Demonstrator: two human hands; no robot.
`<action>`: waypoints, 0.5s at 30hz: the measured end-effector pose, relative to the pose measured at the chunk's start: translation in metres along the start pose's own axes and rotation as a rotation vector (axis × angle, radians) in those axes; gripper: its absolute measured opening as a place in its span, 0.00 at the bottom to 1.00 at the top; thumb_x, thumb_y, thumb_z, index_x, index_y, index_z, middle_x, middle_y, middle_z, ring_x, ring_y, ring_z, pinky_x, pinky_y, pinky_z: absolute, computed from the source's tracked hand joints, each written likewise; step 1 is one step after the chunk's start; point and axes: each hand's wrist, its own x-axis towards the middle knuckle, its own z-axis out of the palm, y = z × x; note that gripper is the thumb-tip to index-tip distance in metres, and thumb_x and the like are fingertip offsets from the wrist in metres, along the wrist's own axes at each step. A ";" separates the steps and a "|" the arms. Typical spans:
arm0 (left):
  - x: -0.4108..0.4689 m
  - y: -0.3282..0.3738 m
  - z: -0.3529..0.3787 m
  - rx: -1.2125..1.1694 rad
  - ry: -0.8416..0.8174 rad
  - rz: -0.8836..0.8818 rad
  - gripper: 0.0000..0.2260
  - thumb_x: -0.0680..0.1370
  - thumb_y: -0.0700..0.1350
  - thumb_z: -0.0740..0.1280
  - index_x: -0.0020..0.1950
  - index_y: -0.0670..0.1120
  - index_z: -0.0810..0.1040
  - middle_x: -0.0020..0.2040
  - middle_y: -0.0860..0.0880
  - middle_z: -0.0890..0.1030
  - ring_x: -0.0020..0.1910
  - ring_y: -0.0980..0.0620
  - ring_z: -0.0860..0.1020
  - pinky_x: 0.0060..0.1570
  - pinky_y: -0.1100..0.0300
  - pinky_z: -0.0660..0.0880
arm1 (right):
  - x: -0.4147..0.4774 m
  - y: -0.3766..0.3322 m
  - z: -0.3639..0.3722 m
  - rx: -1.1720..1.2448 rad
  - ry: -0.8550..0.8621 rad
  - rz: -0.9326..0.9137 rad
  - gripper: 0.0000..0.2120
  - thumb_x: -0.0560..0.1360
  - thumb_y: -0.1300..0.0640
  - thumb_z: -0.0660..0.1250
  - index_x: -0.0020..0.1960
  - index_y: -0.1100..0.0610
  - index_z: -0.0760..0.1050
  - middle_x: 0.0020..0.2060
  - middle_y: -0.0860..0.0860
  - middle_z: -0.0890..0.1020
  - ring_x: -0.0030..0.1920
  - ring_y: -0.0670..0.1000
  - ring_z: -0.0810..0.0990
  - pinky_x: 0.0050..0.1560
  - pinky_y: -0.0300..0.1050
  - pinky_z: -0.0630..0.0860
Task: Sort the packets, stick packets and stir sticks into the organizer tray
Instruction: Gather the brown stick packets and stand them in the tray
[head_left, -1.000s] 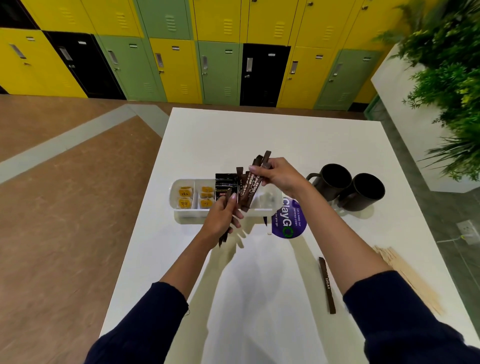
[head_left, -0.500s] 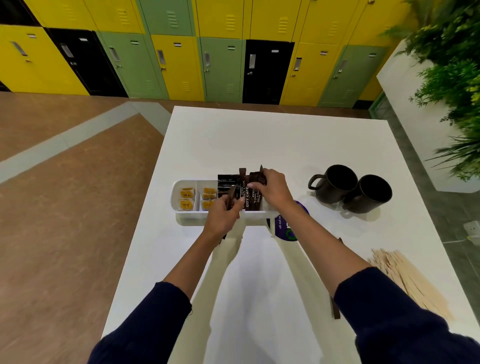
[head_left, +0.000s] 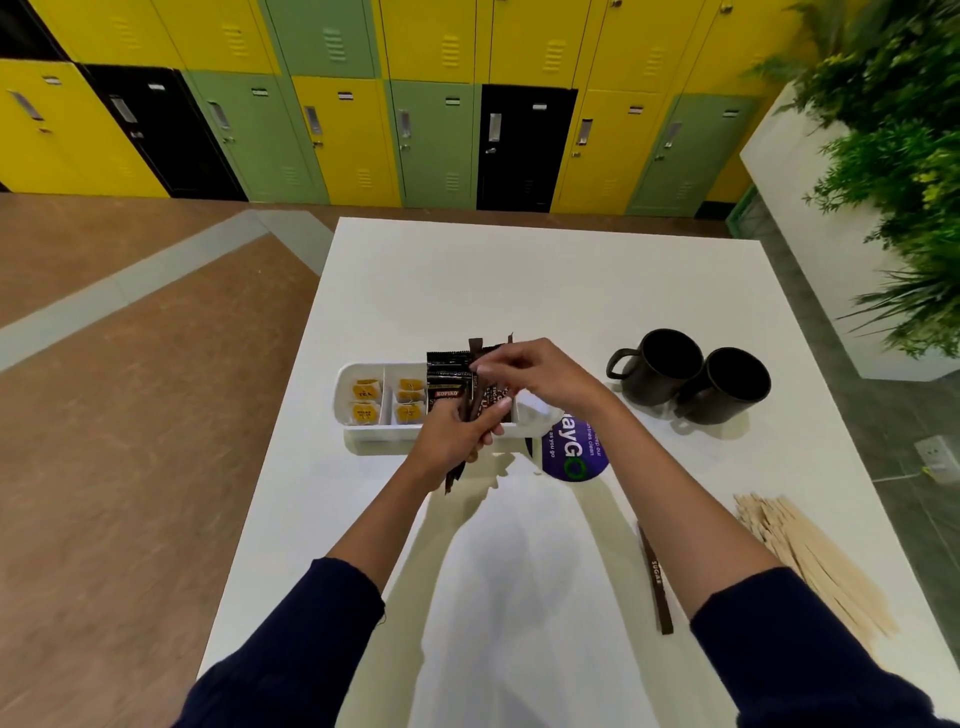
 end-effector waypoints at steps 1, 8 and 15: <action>0.000 0.001 0.000 0.003 -0.011 0.001 0.12 0.76 0.50 0.68 0.40 0.41 0.78 0.26 0.52 0.75 0.22 0.59 0.69 0.23 0.68 0.66 | -0.002 0.000 0.000 -0.012 -0.027 -0.009 0.12 0.73 0.51 0.70 0.53 0.55 0.82 0.50 0.50 0.84 0.53 0.47 0.82 0.55 0.41 0.76; -0.003 0.001 0.003 0.013 -0.058 0.054 0.07 0.75 0.47 0.69 0.50 0.47 0.76 0.27 0.48 0.74 0.21 0.56 0.67 0.21 0.65 0.64 | -0.004 -0.005 0.005 -0.016 -0.081 -0.016 0.10 0.71 0.55 0.73 0.50 0.57 0.83 0.45 0.53 0.85 0.47 0.47 0.83 0.50 0.38 0.77; -0.001 -0.001 0.003 0.037 -0.006 0.042 0.20 0.74 0.47 0.71 0.59 0.38 0.69 0.31 0.46 0.76 0.21 0.59 0.72 0.21 0.67 0.67 | -0.002 -0.009 0.004 -0.059 -0.108 -0.019 0.06 0.70 0.56 0.74 0.44 0.59 0.81 0.37 0.51 0.82 0.37 0.45 0.79 0.42 0.39 0.75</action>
